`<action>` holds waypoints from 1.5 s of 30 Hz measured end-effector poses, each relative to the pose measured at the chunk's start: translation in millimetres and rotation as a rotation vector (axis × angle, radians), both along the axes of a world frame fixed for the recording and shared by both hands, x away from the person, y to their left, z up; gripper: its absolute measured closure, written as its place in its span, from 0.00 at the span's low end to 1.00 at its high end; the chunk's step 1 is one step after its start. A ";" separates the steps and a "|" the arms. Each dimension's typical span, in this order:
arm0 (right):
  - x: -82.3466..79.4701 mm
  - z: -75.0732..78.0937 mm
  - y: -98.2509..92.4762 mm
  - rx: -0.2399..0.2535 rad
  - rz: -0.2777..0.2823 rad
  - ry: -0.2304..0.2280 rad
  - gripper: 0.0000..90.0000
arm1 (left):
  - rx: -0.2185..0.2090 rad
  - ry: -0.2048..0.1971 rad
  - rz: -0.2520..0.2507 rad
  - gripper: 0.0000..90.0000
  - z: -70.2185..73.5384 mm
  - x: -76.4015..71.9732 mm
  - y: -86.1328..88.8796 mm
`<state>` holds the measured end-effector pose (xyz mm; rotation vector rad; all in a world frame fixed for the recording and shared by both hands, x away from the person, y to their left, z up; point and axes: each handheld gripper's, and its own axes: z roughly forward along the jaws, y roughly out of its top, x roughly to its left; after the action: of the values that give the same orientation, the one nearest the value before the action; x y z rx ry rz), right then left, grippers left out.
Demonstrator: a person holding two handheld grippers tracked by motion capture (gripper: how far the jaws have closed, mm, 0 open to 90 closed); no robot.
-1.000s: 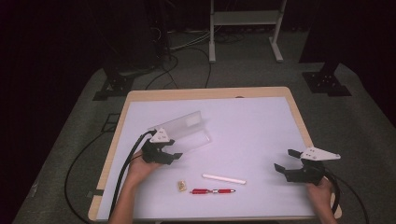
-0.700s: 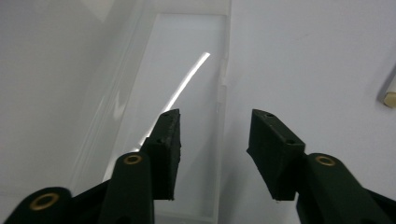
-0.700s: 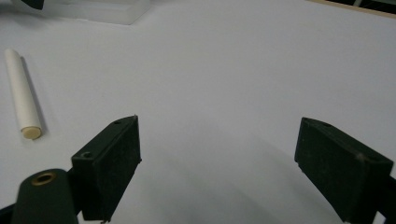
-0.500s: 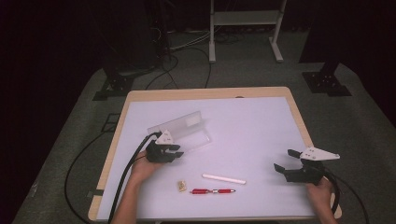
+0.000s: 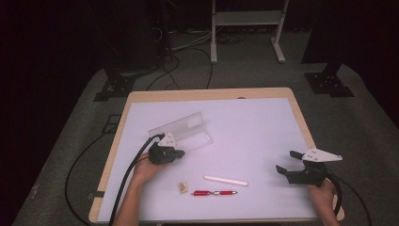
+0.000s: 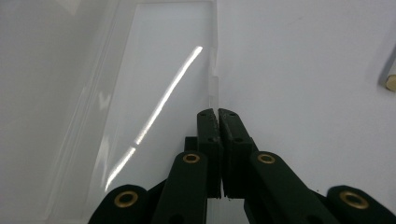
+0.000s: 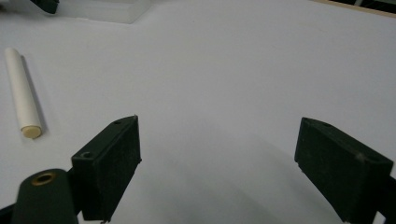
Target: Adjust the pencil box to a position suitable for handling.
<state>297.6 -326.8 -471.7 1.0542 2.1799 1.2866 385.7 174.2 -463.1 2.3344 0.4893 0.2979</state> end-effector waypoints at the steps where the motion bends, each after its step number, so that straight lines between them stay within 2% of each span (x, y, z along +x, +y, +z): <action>1: 0.0 0.0 0.1 0.000 0.000 -0.001 0.15 | -0.003 0.003 -0.001 0.99 -0.1 -0.1 -0.1; 6: 0.0 -0.1 0.3 -0.002 0.002 -0.002 0.15 | 0.000 0.001 -0.002 0.99 0.8 -0.6 0.5; 8: -0.1 -0.1 0.2 -0.001 0.002 -0.002 0.15 | -0.021 0.011 -0.002 0.99 1.8 -1.0 1.2; 12: 0.0 -0.1 0.3 -0.002 0.002 -0.002 0.15 | -0.020 -0.006 -0.014 0.99 5.9 -3.6 0.4; 16: -0.1 -0.1 0.7 -0.005 0.003 -0.002 0.15 | -0.043 -0.011 -0.029 1.00 14.2 -6.3 -1.4; 22: -0.3 0.0 1.0 -0.005 0.003 -0.001 0.15 | -0.035 -0.025 -0.071 0.99 25.3 -7.9 -10.3; 24: -0.2 -0.1 1.0 -0.006 0.002 -0.001 0.15 | -0.055 -0.032 -0.092 0.99 29.7 -9.6 -16.0; 27: -0.3 0.0 1.1 -0.006 0.004 -0.001 0.15 | -0.052 -0.040 -0.103 0.99 32.5 -10.6 -21.4; 32: -0.4 0.0 1.1 -0.005 0.008 -0.002 0.15 | -0.055 -0.051 -0.151 0.99 39.4 -11.8 -38.4; 38: -0.3 0.1 1.0 -0.002 0.008 -0.003 0.15 | -0.056 -0.046 -0.184 0.99 38.4 -13.4 -49.0; 42: -0.3 0.1 1.0 -0.002 0.007 -0.004 0.15 | -0.052 -0.026 -0.209 0.99 33.2 -14.9 -56.4; 43: -0.3 0.0 1.0 -0.003 0.008 -0.004 0.15 | -0.038 -0.016 -0.229 0.99 29.4 -15.3 -60.3; 45: -0.3 0.0 1.0 -0.004 0.008 -0.005 0.15 | -0.023 -0.007 -0.235 0.99 25.1 -16.0 -64.0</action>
<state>297.3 -325.8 -471.7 1.0405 2.1846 1.2865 369.7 110.2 -438.0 2.3391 0.2100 0.1875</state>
